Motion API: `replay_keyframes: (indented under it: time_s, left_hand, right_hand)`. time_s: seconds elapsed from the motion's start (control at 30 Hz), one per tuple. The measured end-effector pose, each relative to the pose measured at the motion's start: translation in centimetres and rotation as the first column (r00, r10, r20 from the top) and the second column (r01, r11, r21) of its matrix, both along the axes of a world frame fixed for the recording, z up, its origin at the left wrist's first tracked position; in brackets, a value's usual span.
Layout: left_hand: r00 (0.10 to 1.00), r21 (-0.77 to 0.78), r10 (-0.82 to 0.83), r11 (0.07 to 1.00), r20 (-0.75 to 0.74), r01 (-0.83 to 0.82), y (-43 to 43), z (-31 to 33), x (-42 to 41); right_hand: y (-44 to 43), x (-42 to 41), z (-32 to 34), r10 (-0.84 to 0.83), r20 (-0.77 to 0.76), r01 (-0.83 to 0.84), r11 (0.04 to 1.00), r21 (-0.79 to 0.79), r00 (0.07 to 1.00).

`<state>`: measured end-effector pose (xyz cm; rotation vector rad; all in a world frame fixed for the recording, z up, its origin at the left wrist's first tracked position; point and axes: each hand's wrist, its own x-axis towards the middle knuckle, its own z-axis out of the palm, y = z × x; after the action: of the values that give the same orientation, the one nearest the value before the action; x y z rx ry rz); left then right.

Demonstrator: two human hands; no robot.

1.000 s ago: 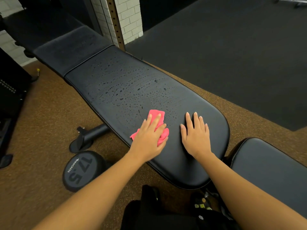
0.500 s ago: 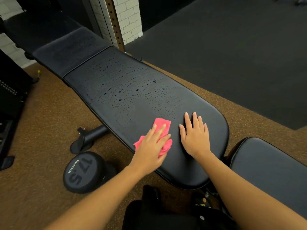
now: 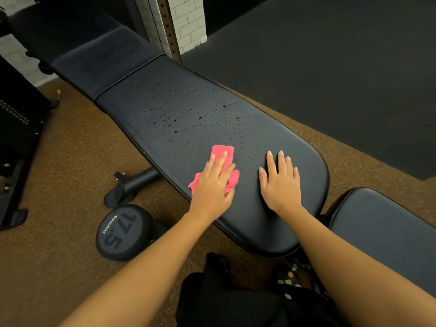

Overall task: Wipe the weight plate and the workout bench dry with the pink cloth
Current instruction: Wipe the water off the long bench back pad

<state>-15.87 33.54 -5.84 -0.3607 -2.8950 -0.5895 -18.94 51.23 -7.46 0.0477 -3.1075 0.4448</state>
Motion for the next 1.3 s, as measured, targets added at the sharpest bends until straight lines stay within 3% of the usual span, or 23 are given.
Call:
replay_keyframes:
  time_s: [0.23, 0.43, 0.5, 0.67, 0.73, 0.9, 1.0, 1.2, 1.3]
  left_hand:
    - [0.997, -0.058, -0.073, 0.996, 0.018, 0.074, -1.0, -0.1, 0.5]
    - [0.988, 0.026, 0.156, 0.987, -0.02, -0.156, -2.3, 0.6, 0.6]
    - [0.993, 0.008, 0.11, 0.994, -0.034, -0.11, -1.3, 0.1, 1.8]
    - [0.983, -0.112, -0.185, 0.977, -0.011, 0.183, -0.6, -0.7, 3.2]
    - [0.976, -0.15, -0.218, 0.965, -0.004, 0.215, -1.9, -0.4, 1.8]
    - [1.0, -0.074, 0.014, 0.997, -0.018, -0.015, -5.3, 1.2, -1.1]
    - [0.997, -0.037, 0.067, 0.997, -0.035, -0.069, -4.4, 1.1, -0.2]
    - [0.989, -0.071, -0.147, 0.986, 0.015, 0.148, -2.6, -0.2, 2.2]
    - [0.97, -0.178, -0.242, 0.953, 0.037, 0.244, -4.8, 0.2, 0.9]
  right_hand:
    - [0.1, 0.0, 0.4, 0.002, 0.047, -0.001, 1.0, -0.014, 0.999]
    - [0.2, -0.1, 1.0, 0.013, 0.088, -0.009, 0.999, -0.038, 0.996]
    - [0.0, -0.1, 1.0, 0.006, 0.087, -0.003, 0.999, -0.04, 0.996]
    - [-0.1, -0.2, 0.9, 0.004, 0.07, -0.002, 1.0, -0.027, 0.998]
    - [0.1, -0.2, 0.9, 0.015, 0.069, -0.013, 1.0, -0.026, 0.997]
    - [0.1, -0.1, 1.0, 0.017, 0.078, -0.014, 0.999, -0.03, 0.997]
    - [0.0, -0.1, 0.9, 0.014, 0.076, -0.012, 0.999, -0.035, 0.997]
    - [-0.2, -0.1, 0.8, -0.001, 0.063, 0.004, 0.999, -0.033, 0.998]
    - [0.0, -0.2, 0.7, 0.008, 0.057, -0.007, 1.0, -0.03, 0.998]
